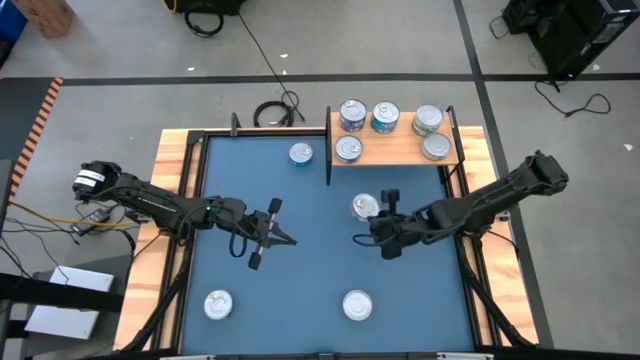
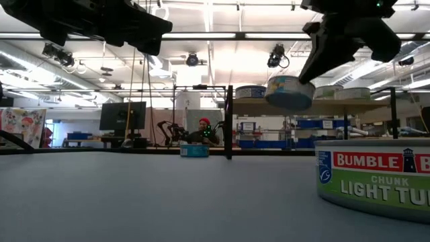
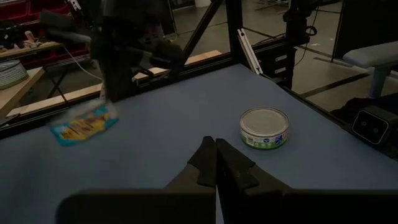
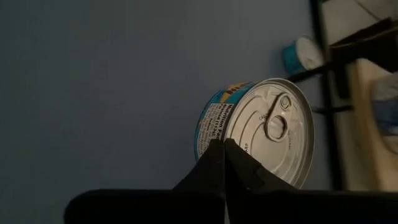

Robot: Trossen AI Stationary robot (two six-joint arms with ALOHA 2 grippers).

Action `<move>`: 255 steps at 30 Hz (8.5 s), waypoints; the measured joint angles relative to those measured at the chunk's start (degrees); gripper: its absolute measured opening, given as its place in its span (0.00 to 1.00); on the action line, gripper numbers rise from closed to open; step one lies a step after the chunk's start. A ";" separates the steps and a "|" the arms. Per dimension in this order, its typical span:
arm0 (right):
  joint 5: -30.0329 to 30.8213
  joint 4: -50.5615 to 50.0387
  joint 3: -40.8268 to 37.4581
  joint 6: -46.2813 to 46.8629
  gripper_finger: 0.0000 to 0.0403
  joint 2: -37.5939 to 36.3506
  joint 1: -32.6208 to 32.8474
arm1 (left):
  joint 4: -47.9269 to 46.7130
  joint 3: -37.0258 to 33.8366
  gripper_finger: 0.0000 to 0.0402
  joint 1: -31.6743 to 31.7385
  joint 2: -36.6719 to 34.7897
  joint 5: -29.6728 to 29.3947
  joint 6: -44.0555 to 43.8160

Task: Stack canned seafood by type on shelf
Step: Put the center light blue tuna can on the shelf and align it with the other light blue tuna cans, then adjust the front green tuna can on the shelf, then stack the blue tuna can on top of the blue tuna can on the shelf

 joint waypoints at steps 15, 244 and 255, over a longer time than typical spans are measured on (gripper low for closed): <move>10.83 -18.37 15.08 -4.26 0.00 -0.39 -4.09 | 0.01 0.01 0.00 0.00 0.00 -0.02 -0.02; 15.49 6.24 1.78 19.58 0.03 -5.83 10.82 | -61.87 17.14 0.00 -30.39 13.75 -6.76 -46.08; 15.45 6.36 1.78 19.52 0.03 -5.83 11.18 | -55.38 18.17 0.00 -30.74 14.17 2.85 -37.65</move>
